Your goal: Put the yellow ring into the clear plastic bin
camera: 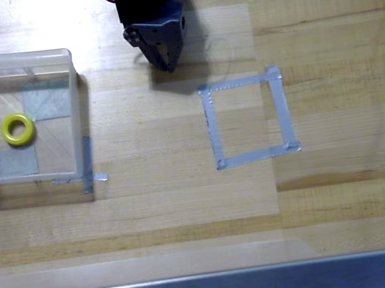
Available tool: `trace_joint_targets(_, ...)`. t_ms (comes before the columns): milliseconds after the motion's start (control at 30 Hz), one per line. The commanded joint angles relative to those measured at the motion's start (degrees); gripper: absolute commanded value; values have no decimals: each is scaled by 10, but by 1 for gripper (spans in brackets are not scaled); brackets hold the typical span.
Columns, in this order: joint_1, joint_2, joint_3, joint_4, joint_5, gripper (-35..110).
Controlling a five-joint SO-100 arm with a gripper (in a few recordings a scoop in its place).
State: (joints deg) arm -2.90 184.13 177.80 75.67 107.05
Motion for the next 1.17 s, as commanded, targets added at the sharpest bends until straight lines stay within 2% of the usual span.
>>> trace_joint_targets(0,14,-6,-5,24,2,0)
trace_joint_targets(367,73,-6,-5,25,-142,0)
trace_joint_targets(1133,69,-7,-4,33,-152,0)
